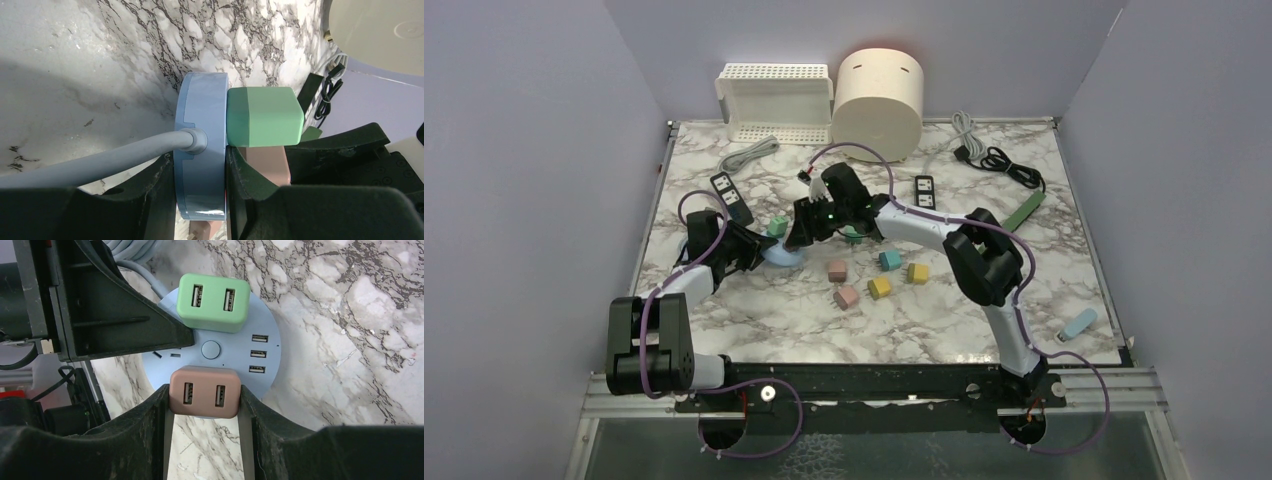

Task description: Pull the plug off the socket

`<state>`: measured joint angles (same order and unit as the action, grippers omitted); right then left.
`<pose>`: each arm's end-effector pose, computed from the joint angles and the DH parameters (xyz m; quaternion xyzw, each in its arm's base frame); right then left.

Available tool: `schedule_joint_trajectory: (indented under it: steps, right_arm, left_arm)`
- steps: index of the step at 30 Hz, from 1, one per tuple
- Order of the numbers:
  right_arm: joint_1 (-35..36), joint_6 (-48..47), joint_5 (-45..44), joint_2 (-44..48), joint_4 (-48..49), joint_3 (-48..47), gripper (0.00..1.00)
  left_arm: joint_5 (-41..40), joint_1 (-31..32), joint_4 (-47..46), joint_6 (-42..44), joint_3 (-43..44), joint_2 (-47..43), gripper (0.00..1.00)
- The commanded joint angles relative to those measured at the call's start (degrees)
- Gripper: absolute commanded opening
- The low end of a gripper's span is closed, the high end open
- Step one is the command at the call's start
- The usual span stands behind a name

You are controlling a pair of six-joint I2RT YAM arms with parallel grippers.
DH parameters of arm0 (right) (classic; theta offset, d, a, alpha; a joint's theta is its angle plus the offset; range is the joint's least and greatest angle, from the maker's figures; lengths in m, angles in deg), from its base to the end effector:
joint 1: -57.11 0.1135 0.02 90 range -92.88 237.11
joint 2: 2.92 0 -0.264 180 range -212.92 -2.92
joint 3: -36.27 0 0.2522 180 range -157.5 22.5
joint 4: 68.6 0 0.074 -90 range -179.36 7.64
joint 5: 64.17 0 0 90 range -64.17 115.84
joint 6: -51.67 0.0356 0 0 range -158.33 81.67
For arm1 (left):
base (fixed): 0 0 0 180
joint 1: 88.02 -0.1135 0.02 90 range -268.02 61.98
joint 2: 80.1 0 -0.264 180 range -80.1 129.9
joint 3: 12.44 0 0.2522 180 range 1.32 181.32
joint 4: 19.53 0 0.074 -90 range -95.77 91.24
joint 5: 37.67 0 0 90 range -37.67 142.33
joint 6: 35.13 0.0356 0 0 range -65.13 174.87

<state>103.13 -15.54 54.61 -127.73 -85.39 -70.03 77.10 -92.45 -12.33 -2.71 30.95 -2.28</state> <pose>0.3319 0.3686 0.1894 -0.2851 0.8197 0.4336 0.2424 0.2522 0.0046 0.1583 -0.3837 0.8090 -0.3540 0.2703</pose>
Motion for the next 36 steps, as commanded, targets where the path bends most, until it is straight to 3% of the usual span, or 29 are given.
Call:
schedule_joint_trajectory:
  steps: [1, 4, 9, 12, 16, 21, 27, 30, 36]
  right_arm:
    - [0.2, 0.3, 0.6, -0.6, -0.7, -1.0, 0.01]
    - [-0.4, 3.1, 4.3, 0.7, 4.3, 1.5, 0.01]
    - [-3.4, 12.2, 18.9, 0.7, 17.9, 6.3, 0.01]
    - [-3.5, 10.7, 19.1, 0.8, 16.6, 5.6, 0.01]
    - [-3.6, 7.7, 15.5, 1.9, 12.3, 4.5, 0.01]
    - [-2.2, -0.6, -0.5, 7.3, 4.1, 4.1, 0.01]
    - [-0.2, -7.7, -14.9, 14.0, 3.9, 6.9, 0.01]
    - [-0.4, -7.5, -13.9, 15.2, 5.0, 8.1, 0.01]
    - [-1.0, -4.4, -0.8, 13.4, -1.4, 5.7, 0.01]
  left_arm:
    - [-4.4, -0.3, 2.5, 2.9, 0.4, 1.9, 0.0]
    - [-4.5, -0.3, 2.7, 3.0, 0.4, 1.9, 0.0]
    - [-4.6, -0.3, 2.8, 3.0, 0.4, 2.0, 0.0]
    - [-4.7, -0.3, 2.7, 3.0, 0.4, 2.0, 0.0]
    - [-4.7, -0.3, 2.9, 3.1, 0.4, 2.0, 0.0]
    - [-5.1, -0.3, 3.2, 3.2, 0.5, 1.9, 0.0]
    - [-5.1, -0.3, 3.3, 3.2, 0.8, 2.2, 0.0]
    - [-5.4, -0.3, 3.5, 3.2, 0.8, 1.9, 0.0]
    - [-5.9, -0.3, 4.1, 3.5, 1.3, 1.9, 0.0]
